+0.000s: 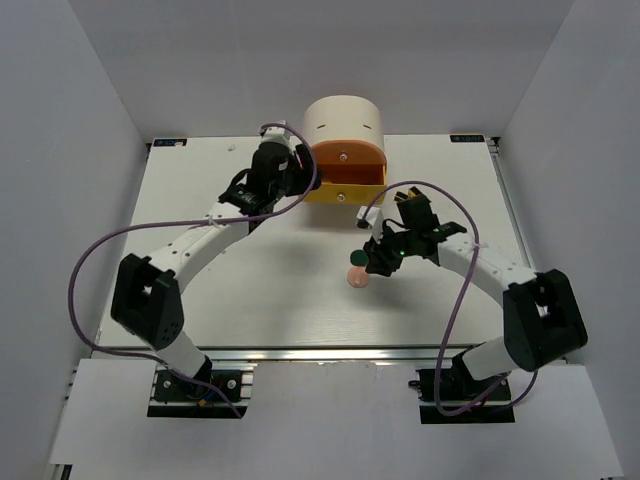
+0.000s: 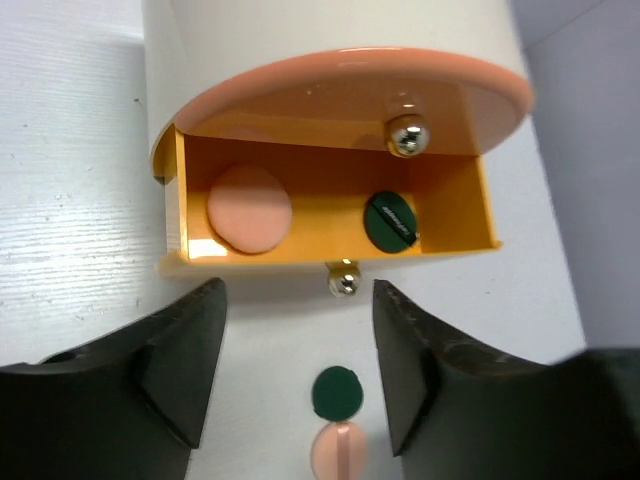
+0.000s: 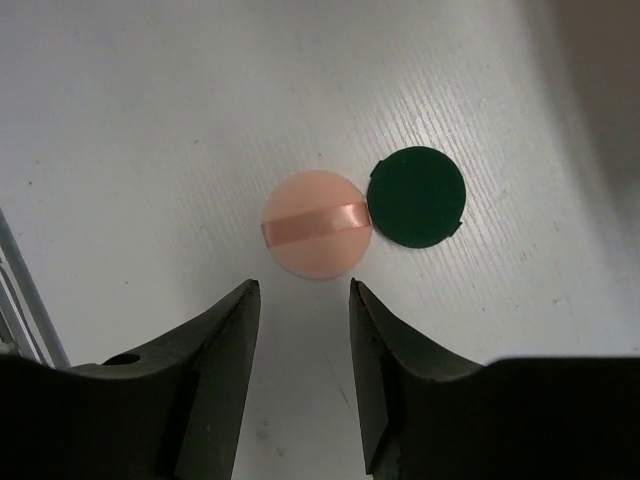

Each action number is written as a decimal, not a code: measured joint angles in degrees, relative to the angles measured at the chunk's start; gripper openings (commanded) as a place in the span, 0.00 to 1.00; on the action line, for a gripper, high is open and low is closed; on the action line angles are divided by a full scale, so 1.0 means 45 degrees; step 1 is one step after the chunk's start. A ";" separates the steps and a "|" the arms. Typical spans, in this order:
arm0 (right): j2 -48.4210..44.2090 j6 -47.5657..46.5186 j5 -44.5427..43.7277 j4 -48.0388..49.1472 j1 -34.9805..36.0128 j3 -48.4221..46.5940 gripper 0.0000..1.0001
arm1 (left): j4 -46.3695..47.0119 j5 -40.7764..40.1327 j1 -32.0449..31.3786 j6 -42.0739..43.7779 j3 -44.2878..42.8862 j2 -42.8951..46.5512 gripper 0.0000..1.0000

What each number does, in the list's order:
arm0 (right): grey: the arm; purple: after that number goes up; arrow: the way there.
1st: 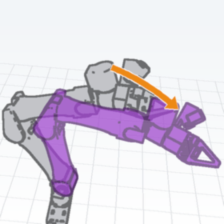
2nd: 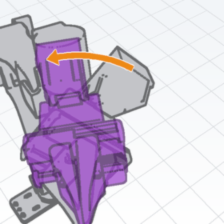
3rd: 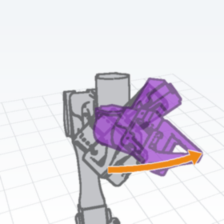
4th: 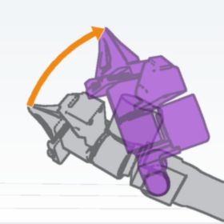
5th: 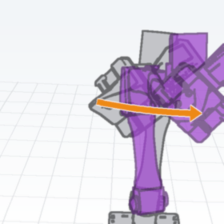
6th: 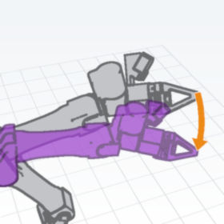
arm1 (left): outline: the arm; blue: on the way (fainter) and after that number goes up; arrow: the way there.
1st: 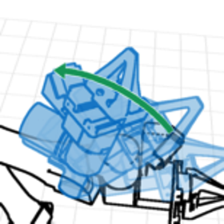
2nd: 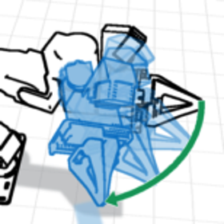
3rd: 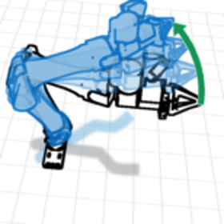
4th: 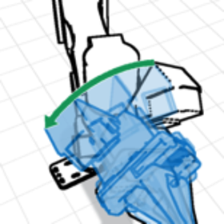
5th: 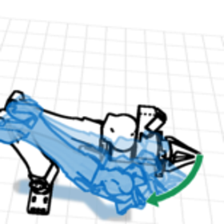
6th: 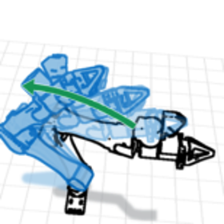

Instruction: Organize the makeup

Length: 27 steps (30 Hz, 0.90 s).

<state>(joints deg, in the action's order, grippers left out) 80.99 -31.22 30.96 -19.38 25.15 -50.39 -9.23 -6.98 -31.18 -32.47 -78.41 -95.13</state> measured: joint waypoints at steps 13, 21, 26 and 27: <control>0.1812 0.2482 -0.2890 0.0816 0.1525 -0.0515 0.61 | 0.0423 -0.1049 0.0000 -0.1083 0.5071 0.5974 0.76; 0.3531 0.3283 -0.3623 0.0695 0.1627 -0.0957 0.56 | 0.0029 -0.1515 0.0000 -0.2317 0.8427 0.8578 0.78; 0.3706 0.3497 -0.4075 0.0733 0.1719 -0.1117 0.48 | -0.0049 -0.1734 0.0000 -0.2662 0.8772 0.9175 0.79; 0.3725 0.3507 -0.4163 0.0753 0.1758 -0.1117 0.46 | -0.0034 -0.1763 0.0000 -0.2696 0.8777 0.9204 0.79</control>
<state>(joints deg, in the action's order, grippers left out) 97.76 -15.44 12.23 -15.99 33.06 -55.42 -9.39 -14.92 -31.18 -44.60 -38.92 -53.71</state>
